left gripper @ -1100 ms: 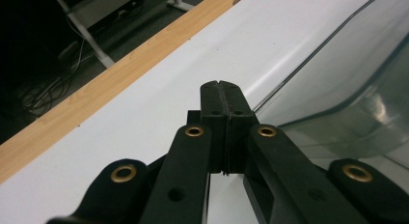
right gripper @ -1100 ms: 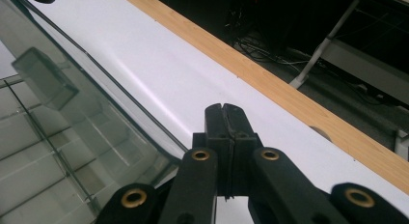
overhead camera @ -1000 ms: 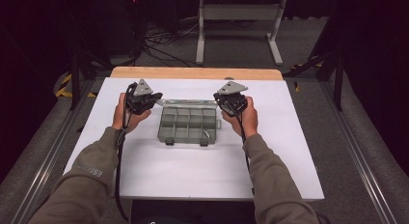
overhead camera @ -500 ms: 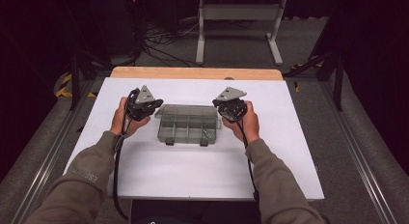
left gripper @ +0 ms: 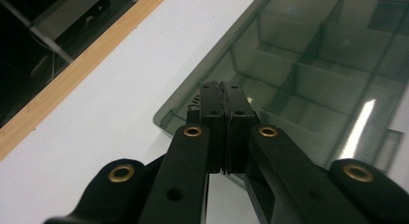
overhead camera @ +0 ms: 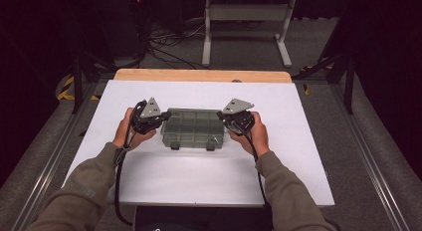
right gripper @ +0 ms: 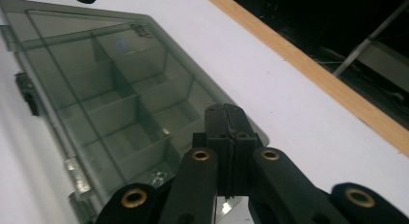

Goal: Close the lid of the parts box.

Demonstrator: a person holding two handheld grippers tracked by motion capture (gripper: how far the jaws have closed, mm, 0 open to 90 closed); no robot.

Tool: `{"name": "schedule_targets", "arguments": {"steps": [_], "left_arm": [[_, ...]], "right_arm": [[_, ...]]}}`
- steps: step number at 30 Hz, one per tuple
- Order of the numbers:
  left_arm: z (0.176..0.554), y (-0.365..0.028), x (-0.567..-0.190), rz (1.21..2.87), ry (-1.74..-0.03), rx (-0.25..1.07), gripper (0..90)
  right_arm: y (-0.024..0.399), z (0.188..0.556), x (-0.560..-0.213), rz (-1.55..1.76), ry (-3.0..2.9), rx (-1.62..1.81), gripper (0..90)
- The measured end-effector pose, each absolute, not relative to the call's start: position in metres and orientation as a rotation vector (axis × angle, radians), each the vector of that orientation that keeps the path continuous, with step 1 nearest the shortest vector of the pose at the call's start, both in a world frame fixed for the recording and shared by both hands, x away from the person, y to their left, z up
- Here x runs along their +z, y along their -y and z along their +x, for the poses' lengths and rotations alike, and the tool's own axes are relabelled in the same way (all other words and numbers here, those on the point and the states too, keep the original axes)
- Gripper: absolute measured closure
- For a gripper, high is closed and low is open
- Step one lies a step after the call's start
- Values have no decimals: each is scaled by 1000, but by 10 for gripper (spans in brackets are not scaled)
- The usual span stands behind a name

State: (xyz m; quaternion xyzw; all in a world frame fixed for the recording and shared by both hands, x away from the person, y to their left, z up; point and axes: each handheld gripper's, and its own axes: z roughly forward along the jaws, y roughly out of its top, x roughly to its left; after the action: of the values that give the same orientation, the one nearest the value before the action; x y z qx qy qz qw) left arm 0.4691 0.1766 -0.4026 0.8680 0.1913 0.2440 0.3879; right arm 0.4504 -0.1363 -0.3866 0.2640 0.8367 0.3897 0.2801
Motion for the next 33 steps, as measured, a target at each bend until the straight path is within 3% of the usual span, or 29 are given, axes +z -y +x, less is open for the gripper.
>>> {"name": "schedule_targets", "arguments": {"steps": [15, 33], "left_arm": [[444, -175, -419, 2214, -435, 590, 885], [440, -175, -429, 2200, -440, 573, 890]], "right_arm": [[136, 432, -405, 678, -2321, 1040, 900], [138, 423, -420, 689, -2320, 1054, 900]]}}
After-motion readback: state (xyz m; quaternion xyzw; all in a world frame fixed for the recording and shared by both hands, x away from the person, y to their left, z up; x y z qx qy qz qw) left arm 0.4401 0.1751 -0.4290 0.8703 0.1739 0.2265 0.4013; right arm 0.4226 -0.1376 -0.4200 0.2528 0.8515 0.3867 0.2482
